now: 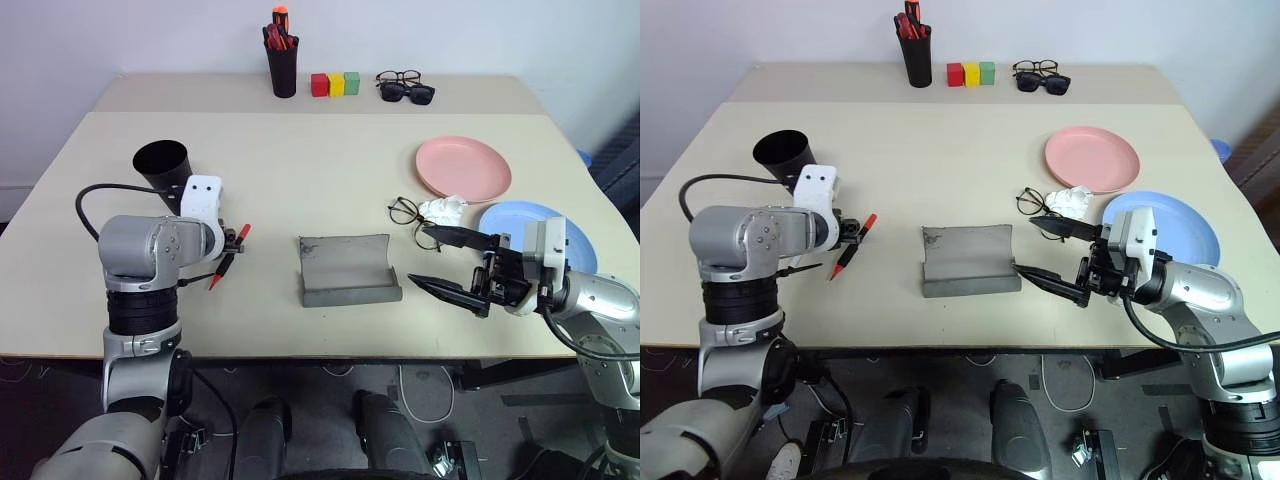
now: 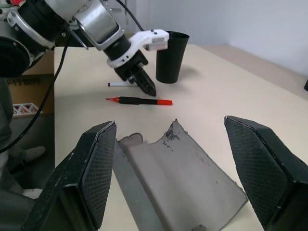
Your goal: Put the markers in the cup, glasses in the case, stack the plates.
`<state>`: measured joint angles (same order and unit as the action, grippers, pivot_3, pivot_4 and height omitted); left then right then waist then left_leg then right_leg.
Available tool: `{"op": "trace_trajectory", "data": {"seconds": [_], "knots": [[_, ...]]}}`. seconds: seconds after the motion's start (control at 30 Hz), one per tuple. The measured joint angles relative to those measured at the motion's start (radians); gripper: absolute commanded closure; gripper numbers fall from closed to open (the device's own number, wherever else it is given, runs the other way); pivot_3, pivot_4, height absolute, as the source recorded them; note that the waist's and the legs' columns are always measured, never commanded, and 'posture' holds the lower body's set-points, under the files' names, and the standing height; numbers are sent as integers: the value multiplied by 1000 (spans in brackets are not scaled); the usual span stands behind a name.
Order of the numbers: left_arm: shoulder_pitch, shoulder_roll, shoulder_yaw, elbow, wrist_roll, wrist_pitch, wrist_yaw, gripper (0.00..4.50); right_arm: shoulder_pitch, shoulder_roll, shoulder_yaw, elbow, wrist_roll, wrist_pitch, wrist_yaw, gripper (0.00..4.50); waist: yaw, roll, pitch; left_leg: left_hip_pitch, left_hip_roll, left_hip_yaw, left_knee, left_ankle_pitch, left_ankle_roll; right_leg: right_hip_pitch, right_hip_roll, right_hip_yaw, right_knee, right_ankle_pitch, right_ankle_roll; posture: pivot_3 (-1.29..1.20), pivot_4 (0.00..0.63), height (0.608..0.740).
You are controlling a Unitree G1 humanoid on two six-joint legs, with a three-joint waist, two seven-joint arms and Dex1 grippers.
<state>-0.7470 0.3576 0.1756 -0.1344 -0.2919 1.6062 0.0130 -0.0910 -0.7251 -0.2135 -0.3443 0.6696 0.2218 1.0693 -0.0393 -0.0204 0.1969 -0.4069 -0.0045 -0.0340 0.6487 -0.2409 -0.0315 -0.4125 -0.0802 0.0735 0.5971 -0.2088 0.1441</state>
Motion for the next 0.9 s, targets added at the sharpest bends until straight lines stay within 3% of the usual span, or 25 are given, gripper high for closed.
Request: {"op": "trace_trajectory", "data": {"seconds": [0.07, 0.3, 0.4, 0.6, 0.63, 0.9], "knots": [[1, -1, -1, 0, 0, 0, 10, 596, 0, 0, 0, 8, -1, -11, 5, 854, 1, 0, 0, 0, 0, 0, 0, 0, 0, 0, 0, 0, 0, 0, 0, 0, 150, 740], [-2, -31, -19, 60, -2, 0, 10, 596, 6, 3, 0, 28, -15, -40, 18, 854, 4, 0, 0, 0, 0, 0, 0, 0, 0, 1, 0, 0, 0, 0, 0, 0, 150, 740], [-20, -42, -23, 98, -1, -4, 12, 1439, 32, 6, -4, 27, -18, -51, 17, 854, 7, 1, -1, 3, 0, 0, 0, 0, 0, 3, 0, 0, 0, 0, 0, 0, 150, 740], [-46, -36, -25, 150, -1, -7, 11, 4190, 90, 7, -38, 11, -18, -58, 4, 854, 10, 2, -2, 5, 0, 0, 0, 0, 0, 6, -1, 0, 0, -1, -2, 0, 150, 740], [-47, -34, -25, 154, -1, -8, 10, 4384, 98, 7, -39, 5, -18, -58, 1, 854, 10, 2, -2, 6, 0, 0, 0, 0, 0, 6, -1, 0, 0, -1, -2, 0, 150, 740], [-38, -77, -4, 93, -27, 0, -34, 4384, 94, 12, -38, 2, -20, -63, -9, 854, 21, 0, -1, 6, 0, 1, 0, 0, 0, 7, -1, 0, -1, -2, -3, 0, 150, 740]]}}
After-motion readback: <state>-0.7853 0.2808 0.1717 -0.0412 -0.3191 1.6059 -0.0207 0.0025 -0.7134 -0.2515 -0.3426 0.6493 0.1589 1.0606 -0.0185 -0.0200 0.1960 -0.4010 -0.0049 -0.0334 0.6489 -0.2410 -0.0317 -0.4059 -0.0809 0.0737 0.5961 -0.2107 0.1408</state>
